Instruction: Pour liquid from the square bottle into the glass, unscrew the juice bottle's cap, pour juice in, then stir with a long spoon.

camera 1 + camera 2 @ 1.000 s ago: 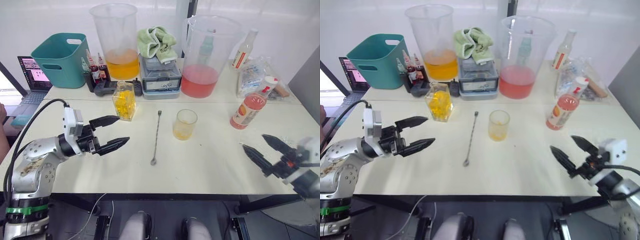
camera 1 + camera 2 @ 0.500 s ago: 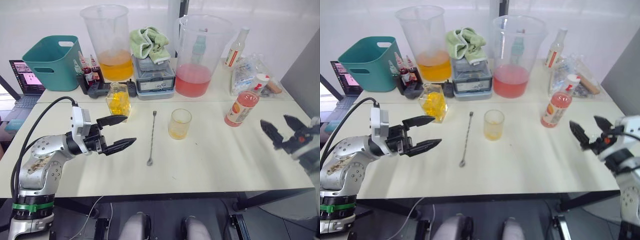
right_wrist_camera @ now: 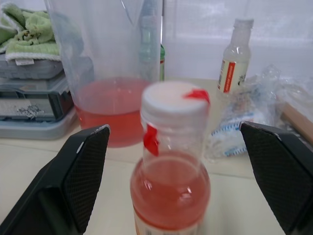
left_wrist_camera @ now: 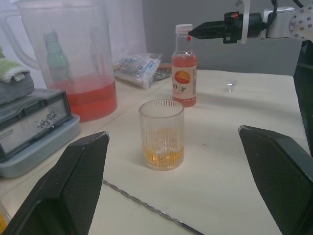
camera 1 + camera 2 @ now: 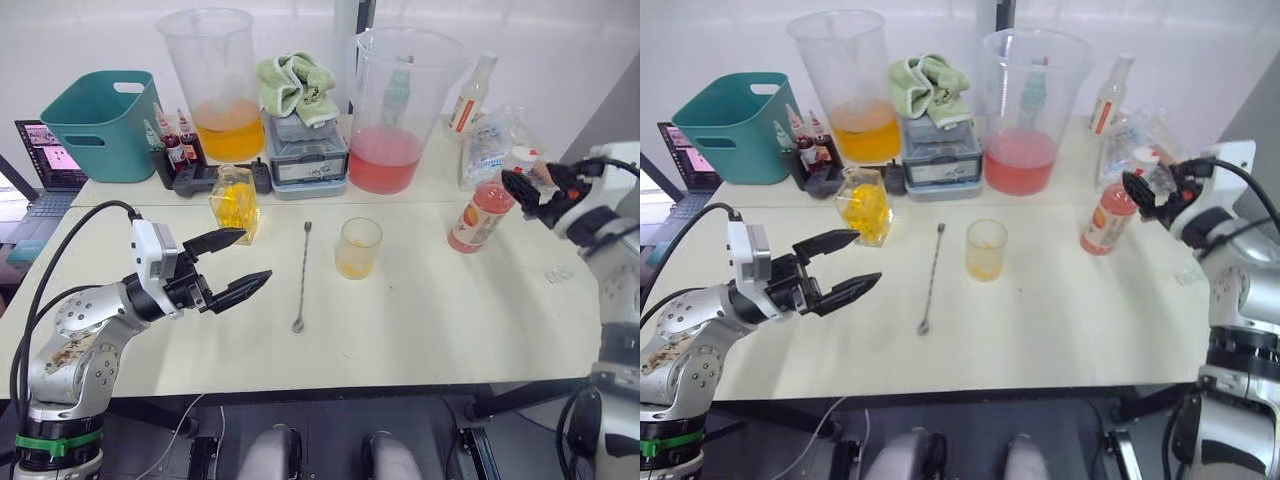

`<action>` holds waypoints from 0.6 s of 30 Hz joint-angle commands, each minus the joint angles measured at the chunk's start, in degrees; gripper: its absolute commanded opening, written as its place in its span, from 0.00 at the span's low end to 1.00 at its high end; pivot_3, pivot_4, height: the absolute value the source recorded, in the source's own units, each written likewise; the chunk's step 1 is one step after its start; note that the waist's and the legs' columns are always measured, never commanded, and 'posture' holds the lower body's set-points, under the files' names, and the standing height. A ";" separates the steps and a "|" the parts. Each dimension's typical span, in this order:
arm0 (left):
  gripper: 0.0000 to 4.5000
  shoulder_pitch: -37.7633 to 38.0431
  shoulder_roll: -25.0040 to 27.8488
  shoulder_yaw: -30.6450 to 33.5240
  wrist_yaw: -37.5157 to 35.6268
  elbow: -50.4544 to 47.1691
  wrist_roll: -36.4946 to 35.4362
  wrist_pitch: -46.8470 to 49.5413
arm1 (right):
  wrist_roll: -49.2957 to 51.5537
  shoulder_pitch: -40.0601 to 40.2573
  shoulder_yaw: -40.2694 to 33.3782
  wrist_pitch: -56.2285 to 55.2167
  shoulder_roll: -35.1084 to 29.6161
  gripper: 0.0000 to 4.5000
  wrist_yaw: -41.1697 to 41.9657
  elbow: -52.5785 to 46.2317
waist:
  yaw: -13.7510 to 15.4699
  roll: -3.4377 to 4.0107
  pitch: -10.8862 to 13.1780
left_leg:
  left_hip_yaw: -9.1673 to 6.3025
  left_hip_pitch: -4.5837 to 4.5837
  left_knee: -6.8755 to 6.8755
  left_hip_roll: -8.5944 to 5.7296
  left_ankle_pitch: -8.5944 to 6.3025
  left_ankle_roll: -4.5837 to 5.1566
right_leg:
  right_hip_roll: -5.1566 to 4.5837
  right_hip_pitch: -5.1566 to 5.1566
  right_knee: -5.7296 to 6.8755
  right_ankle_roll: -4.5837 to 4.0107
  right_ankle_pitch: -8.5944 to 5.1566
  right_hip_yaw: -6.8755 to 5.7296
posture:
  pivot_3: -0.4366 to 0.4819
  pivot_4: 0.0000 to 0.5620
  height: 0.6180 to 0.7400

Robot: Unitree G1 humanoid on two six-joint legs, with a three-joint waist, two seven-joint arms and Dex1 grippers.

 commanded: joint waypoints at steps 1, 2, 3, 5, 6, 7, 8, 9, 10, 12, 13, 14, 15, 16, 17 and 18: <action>1.00 0.73 0.43 1.49 1.16 -2.30 -0.71 -0.42 | -1.15 -1.60 0.13 -1.83 0.34 1.00 -0.39 1.26 | 0.24 0.00 0.00 | -0.02 0.00 0.01 -0.02 0.00 0.00 | 0.00 0.02 0.00 0.01 0.00 -0.01 | 0.48 0.27 0.97; 1.00 0.97 0.42 1.48 1.30 -2.44 -0.65 -0.58 | -1.43 -1.79 0.42 -1.92 0.38 1.00 -0.12 1.48 | 0.29 0.00 0.00 | -0.01 -0.01 0.01 -0.04 0.00 0.01 | -0.03 0.03 -0.02 0.01 0.01 0.00 | 0.48 0.27 0.97; 1.00 1.23 0.43 1.51 1.39 -2.51 -0.55 -0.79 | -1.60 -1.94 0.60 -2.00 0.45 1.00 -0.03 1.66 | 0.29 0.00 0.00 | 0.00 -0.01 0.01 -0.04 -0.01 0.02 | -0.04 0.03 -0.03 0.02 0.01 0.00 | 0.48 0.27 0.97; 1.00 1.90 0.40 1.58 1.42 -2.52 -0.32 -1.44 | -2.33 -2.31 1.10 -2.44 0.53 1.00 -0.33 2.45 | 0.25 0.00 0.00 | 0.01 -0.02 0.00 -0.04 -0.01 0.02 | -0.04 0.01 -0.03 0.02 0.01 0.01 | 0.48 0.27 0.97; 1.00 2.07 0.36 1.53 1.46 -2.51 -0.23 -1.68 | -2.88 -2.46 1.43 -2.92 0.51 1.00 -0.36 2.95 | 0.18 0.00 0.00 | 0.01 -0.02 0.00 -0.03 -0.01 0.02 | -0.04 0.01 -0.03 0.02 0.01 0.00 | 0.48 0.27 0.97; 1.00 2.17 0.33 1.44 1.51 -2.50 -0.19 -1.85 | -3.58 -2.60 1.88 -3.50 0.44 1.00 -0.33 3.48 | 0.11 0.00 0.00 | 0.01 -0.02 -0.01 -0.03 -0.01 0.02 | -0.04 0.00 -0.03 0.02 0.01 0.00 | 0.48 0.27 0.97; 1.00 2.19 0.29 1.35 1.55 -2.47 -0.15 -1.99 | -4.11 -2.79 2.21 -4.01 0.51 1.00 -0.26 4.03 | 0.06 0.00 0.00 | 0.01 -0.02 -0.01 -0.03 -0.01 0.02 | -0.04 -0.01 -0.03 0.02 0.01 0.00 | 0.48 0.27 0.97; 1.00 2.19 0.26 1.24 1.56 -2.42 -0.07 -2.15 | -4.34 -3.15 2.30 -4.36 0.77 1.00 -0.31 4.69 | 0.02 0.00 0.00 | 0.02 -0.02 -0.01 -0.03 -0.01 0.02 | -0.03 -0.01 -0.03 0.02 0.01 0.00 | 0.48 0.27 0.97; 1.00 2.21 0.24 1.16 1.56 -2.37 -0.02 -2.32 | -4.62 -3.55 2.32 -4.85 1.05 1.00 -0.52 5.37 | 0.00 0.00 0.00 | 0.03 -0.01 -0.02 -0.03 -0.01 0.02 | -0.03 -0.01 -0.03 0.02 0.01 0.00 | 0.48 0.27 0.97; 1.00 2.26 0.21 1.02 1.58 -2.31 0.03 -2.61 | -5.07 -4.57 2.40 -5.84 1.44 1.00 -0.80 7.07 | -0.03 0.00 0.00 | 0.02 -0.01 -0.03 -0.02 -0.01 0.01 | -0.03 -0.02 -0.03 0.02 0.01 0.00 | 0.48 0.27 0.97; 1.00 2.37 0.20 0.99 1.50 -2.30 -0.02 -2.72 | -5.43 -5.21 2.58 -6.47 1.63 1.00 -0.88 8.21 | -0.04 0.00 0.00 | 0.03 -0.01 -0.03 -0.02 -0.01 0.01 | -0.03 -0.02 -0.03 0.01 0.01 0.00 | 0.48 0.27 0.97; 1.00 2.49 0.19 0.91 1.47 -2.35 -0.02 -2.79 | -5.71 -5.72 2.77 -7.05 1.74 1.00 -0.71 9.18 | -0.04 0.00 0.00 | 0.03 -0.01 -0.03 -0.03 -0.01 0.01 | -0.03 -0.02 -0.03 0.02 0.01 0.00 | 0.48 0.27 0.97; 1.00 2.56 0.21 0.83 1.42 -2.40 -0.01 -2.84 | -5.93 -6.17 2.99 -7.56 1.84 1.00 -0.45 10.02 | -0.03 0.00 0.00 | 0.03 -0.01 -0.03 -0.03 -0.01 0.01 | -0.03 -0.02 -0.03 0.01 0.01 0.00 | 0.48 0.27 0.97; 1.00 2.64 0.26 0.78 1.37 -2.44 0.03 -2.90 | -6.15 -6.73 3.22 -8.09 1.95 1.00 -0.35 11.01 | -0.02 0.00 0.00 | 0.03 -0.01 -0.03 -0.03 -0.01 0.01 | -0.03 -0.02 -0.03 0.02 0.01 0.00 | 0.48 0.27 0.97; 1.00 2.67 0.30 0.75 1.36 -2.48 0.05 -2.92 | -6.32 -7.20 3.39 -8.57 2.00 1.00 -0.28 11.83 | -0.02 0.00 0.00 | 0.03 -0.01 -0.03 -0.03 -0.01 0.01 | -0.03 -0.02 -0.03 0.02 0.01 0.00 | 0.48 0.27 0.97; 1.00 2.69 0.34 0.74 1.36 -2.51 0.08 -2.95 | -6.38 -7.73 3.42 -9.14 2.10 1.00 -0.19 12.65 | -0.01 0.00 0.00 | 0.03 -0.01 -0.03 -0.03 -0.01 0.01 | -0.03 -0.02 -0.04 0.02 0.01 0.00 | 0.48 0.27 0.97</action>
